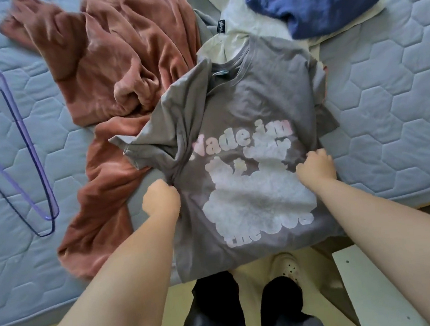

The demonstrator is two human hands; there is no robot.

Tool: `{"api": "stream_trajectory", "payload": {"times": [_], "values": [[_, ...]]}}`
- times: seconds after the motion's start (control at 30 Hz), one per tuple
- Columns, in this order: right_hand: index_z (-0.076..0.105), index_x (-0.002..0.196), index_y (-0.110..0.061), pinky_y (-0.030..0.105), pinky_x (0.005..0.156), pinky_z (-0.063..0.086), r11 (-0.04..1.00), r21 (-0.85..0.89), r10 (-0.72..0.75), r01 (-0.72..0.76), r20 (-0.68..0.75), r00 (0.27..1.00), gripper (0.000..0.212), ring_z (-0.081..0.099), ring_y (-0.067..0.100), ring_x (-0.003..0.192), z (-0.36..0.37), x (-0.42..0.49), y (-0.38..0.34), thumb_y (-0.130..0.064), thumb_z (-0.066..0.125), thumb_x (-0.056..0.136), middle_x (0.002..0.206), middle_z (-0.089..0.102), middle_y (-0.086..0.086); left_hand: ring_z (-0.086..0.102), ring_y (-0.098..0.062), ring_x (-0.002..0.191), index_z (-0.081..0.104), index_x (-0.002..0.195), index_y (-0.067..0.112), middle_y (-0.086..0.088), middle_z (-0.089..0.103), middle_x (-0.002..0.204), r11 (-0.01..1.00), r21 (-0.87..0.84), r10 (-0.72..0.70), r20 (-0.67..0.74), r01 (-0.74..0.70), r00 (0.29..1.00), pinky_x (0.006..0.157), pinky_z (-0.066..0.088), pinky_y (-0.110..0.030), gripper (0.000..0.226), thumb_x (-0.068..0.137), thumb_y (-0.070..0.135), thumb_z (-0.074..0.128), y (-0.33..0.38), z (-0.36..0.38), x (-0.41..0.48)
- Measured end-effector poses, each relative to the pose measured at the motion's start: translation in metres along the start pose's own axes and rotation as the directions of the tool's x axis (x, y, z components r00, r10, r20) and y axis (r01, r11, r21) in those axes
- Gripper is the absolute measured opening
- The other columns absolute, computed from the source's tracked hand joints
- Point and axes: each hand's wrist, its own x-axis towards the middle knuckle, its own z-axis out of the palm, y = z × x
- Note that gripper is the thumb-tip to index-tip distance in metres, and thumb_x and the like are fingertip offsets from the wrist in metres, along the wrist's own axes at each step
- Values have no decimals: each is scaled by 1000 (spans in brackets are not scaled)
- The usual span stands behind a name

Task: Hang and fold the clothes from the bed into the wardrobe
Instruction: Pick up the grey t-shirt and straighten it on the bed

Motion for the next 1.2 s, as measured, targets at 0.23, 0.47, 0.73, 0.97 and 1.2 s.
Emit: {"api": "stream_trajectory", "payload": {"times": [0.23,0.47,0.73,0.97,1.2], "values": [[43,128,0,38,100,38,762,618,297,-197,-63,953,45,50,35,119,-21,42,-9,-23,55,92,132,49,19,43,-31,122,59,115,8,-9,54,123,718,94,690,32,-689,723,88,39,-40,29,89,11,47,84,10,-7],[59,107,1,38,74,53,405,786,432,-467,286,855,30,61,22,82,-34,110,-4,-23,64,89,99,66,14,9,-30,145,18,151,26,-8,6,160,664,59,738,111,-746,666,116,18,-44,69,90,20,49,171,53,-31],[56,118,-4,36,91,41,683,683,549,-261,-243,800,29,56,34,114,-152,157,69,-11,49,91,124,60,17,-12,-24,147,-1,151,38,2,-13,160,772,81,589,278,-630,758,113,23,-53,79,92,22,49,227,71,-48],[44,137,-5,46,107,27,893,-119,-441,434,-423,792,55,37,37,132,-127,135,45,-4,50,82,144,39,21,-6,-26,147,5,151,36,-1,-9,160,754,109,584,340,-648,737,113,25,-50,78,90,18,50,231,60,-47],[1,152,-8,54,116,8,900,-435,-8,-14,-47,999,65,9,31,145,-95,109,21,-22,34,97,160,5,10,7,-27,146,23,149,22,-6,2,160,806,205,493,288,-556,821,116,21,-44,65,90,20,50,177,17,-19]]}}
